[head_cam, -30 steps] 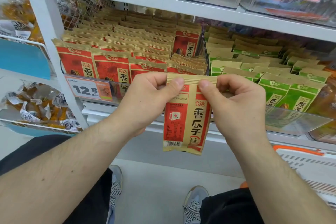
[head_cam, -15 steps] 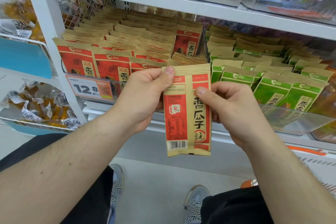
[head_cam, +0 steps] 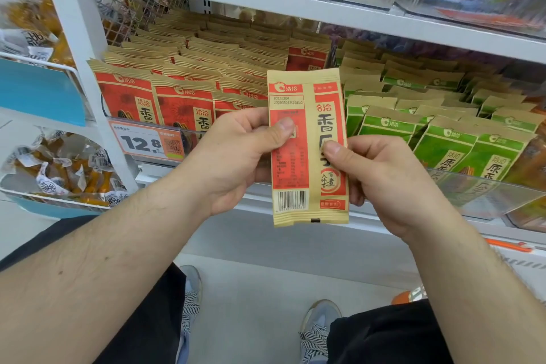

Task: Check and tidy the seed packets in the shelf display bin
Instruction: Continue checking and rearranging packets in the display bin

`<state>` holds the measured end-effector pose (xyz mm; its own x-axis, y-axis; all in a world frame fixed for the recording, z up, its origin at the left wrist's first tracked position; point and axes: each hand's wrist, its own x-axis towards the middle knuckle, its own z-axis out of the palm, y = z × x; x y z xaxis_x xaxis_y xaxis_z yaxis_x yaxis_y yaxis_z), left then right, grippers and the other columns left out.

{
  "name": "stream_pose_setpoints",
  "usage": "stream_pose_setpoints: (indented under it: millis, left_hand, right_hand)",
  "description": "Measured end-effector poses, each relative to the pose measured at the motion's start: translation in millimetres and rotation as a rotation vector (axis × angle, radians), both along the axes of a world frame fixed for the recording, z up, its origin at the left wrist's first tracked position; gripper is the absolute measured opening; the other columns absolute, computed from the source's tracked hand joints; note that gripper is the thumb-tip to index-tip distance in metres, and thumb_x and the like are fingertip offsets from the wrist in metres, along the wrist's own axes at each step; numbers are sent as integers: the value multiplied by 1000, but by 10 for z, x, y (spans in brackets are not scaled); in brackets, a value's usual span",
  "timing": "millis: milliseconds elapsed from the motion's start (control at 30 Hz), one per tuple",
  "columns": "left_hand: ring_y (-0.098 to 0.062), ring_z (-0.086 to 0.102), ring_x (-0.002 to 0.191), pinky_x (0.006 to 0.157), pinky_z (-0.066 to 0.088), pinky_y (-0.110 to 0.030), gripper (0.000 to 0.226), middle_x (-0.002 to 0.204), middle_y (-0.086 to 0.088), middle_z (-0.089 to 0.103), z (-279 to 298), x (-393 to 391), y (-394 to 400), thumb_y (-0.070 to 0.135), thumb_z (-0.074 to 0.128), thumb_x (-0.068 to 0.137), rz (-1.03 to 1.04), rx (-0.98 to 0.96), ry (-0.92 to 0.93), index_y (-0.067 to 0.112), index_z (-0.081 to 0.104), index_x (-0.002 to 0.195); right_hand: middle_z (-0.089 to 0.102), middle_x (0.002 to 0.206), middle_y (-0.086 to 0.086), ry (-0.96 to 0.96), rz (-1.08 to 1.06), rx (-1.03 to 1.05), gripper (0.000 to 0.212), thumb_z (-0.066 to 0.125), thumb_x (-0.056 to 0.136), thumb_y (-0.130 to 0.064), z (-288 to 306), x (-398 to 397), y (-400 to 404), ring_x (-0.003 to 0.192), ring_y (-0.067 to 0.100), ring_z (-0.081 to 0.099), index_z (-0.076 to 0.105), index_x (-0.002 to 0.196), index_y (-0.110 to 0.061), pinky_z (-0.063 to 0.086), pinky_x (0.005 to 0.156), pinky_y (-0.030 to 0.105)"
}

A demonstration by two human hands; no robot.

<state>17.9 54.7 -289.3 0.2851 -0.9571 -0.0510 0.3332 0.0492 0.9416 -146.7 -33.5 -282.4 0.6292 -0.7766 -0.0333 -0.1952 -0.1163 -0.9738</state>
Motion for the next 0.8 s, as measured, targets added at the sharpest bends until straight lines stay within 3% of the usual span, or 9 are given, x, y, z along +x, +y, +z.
stream_pose_setpoints:
  millis: [133, 200, 267, 333, 667, 800]
  left_hand:
    - [-22, 73, 81, 59, 59, -33, 45, 98, -9, 74, 5, 26, 24, 11, 62, 75, -96, 19, 26, 9, 61, 120]
    - [-23, 72, 82, 59, 59, -35, 46, 101, -11, 74, -2, 48, 26, 10, 62, 75, -87, 12, 49, 8, 61, 121]
    - [-24, 72, 84, 61, 60, -37, 47, 106, -13, 73, -3, 69, 25, 11, 61, 75, -83, 5, 67, 8, 61, 122]
    - [-24, 72, 85, 60, 59, -36, 47, 111, -15, 71, 1, 84, 23, 12, 61, 76, -89, 2, 77, 6, 61, 123]
    - [-28, 70, 94, 68, 62, -41, 49, 119, -18, 68, 19, 94, 27, 15, 62, 80, -113, -15, 42, 7, 58, 127]
    - [-33, 70, 98, 73, 60, -47, 57, 118, -18, 68, 10, 131, 46, 4, 69, 77, -211, -30, 19, 11, 53, 132]
  right_hand:
    - [64, 58, 10, -53, -18, 18, 32, 60, 93, -26, -22, -1, -45, 40, 14, 44, 69, 73, -3, 35, 40, 22]
    - [70, 69, 11, -62, 104, 52, 15, 71, 84, -25, -13, -37, -66, 49, 17, 51, 72, 83, -10, 36, 43, 22]
    - [75, 90, 13, -42, 249, 96, 33, 77, 75, -15, 2, -85, -79, 63, 21, 60, 68, 107, -11, 40, 43, 21]
    - [74, 98, 14, -74, 324, 141, 46, 78, 73, -9, 12, -112, -94, 69, 18, 65, 63, 117, -8, 42, 43, 19]
    - [73, 97, 16, -202, 364, 268, 54, 69, 70, -12, -39, -105, -142, 64, 16, 67, 58, 122, -1, 43, 40, 17]
    - [71, 90, 16, -266, 356, 325, 52, 72, 70, -13, -76, -81, -160, 53, 14, 60, 60, 119, 0, 40, 38, 17]
